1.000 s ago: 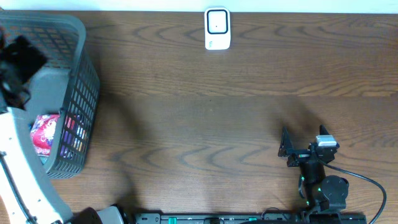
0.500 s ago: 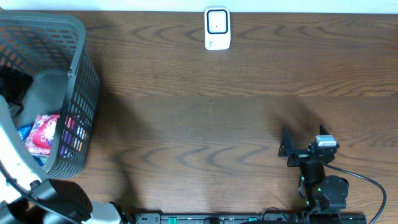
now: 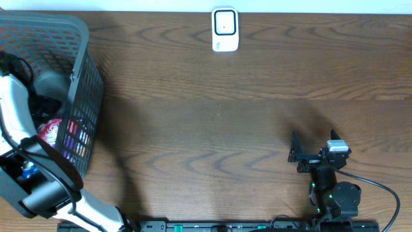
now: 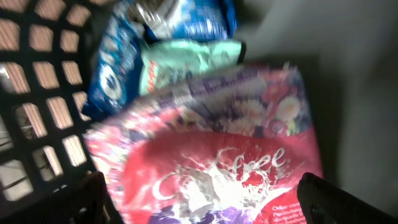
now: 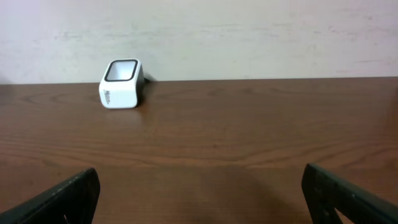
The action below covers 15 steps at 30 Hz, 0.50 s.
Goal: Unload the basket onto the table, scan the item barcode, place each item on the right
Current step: 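Grasp the purple-red Carefree pad pack in the basket with the left gripper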
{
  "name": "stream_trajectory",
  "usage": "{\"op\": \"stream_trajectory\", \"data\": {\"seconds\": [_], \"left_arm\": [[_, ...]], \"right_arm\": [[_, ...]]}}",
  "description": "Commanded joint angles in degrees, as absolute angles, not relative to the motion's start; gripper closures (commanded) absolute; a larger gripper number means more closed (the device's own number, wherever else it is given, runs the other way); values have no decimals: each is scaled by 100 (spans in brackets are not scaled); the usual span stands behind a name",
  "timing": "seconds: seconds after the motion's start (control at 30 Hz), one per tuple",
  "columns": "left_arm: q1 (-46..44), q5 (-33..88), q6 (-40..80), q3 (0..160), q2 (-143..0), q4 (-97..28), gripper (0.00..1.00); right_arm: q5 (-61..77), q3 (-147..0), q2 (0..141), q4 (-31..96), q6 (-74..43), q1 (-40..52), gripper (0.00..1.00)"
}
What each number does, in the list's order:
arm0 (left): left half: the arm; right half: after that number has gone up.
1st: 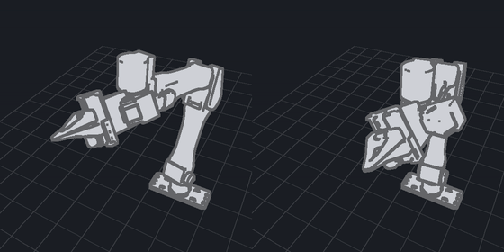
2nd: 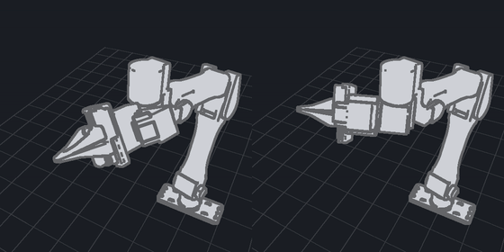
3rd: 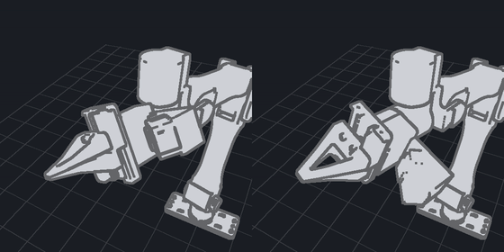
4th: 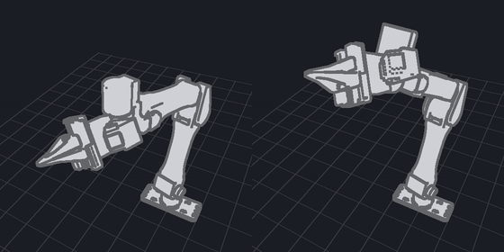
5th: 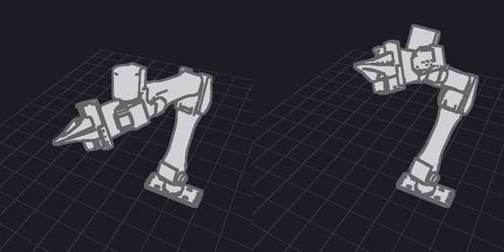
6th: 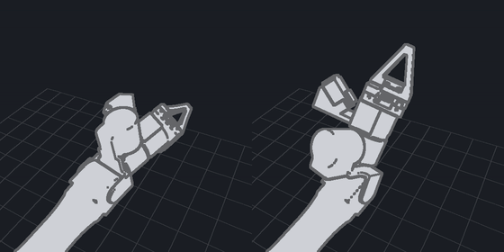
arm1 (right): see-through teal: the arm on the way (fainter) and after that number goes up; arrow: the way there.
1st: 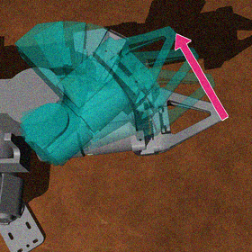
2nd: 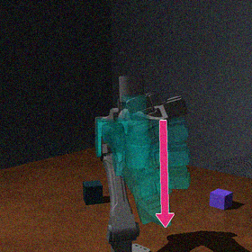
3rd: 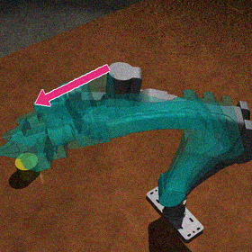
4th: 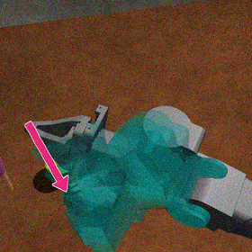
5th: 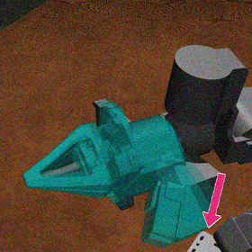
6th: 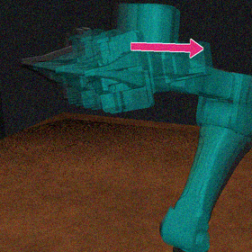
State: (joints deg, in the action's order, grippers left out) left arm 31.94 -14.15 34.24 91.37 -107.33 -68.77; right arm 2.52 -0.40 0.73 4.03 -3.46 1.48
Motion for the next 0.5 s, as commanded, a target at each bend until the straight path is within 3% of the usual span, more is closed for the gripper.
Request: {"op": "stream_trajectory", "data": {"seconds": [0.0,0.13,0.47], "left_arm": [[3000,-1553,3636,8849,-10816,-6803,2],[2936,-1557,3677,8626,-10825,-6696,1],[2939,-1772,3673,7732,-10825,-5972,11]], "right_arm": [[198,-32,64,425,-423,183,1],[198,-32,64,425,-423,183,1],[198,-32,64,427,-423,183,1]]}}
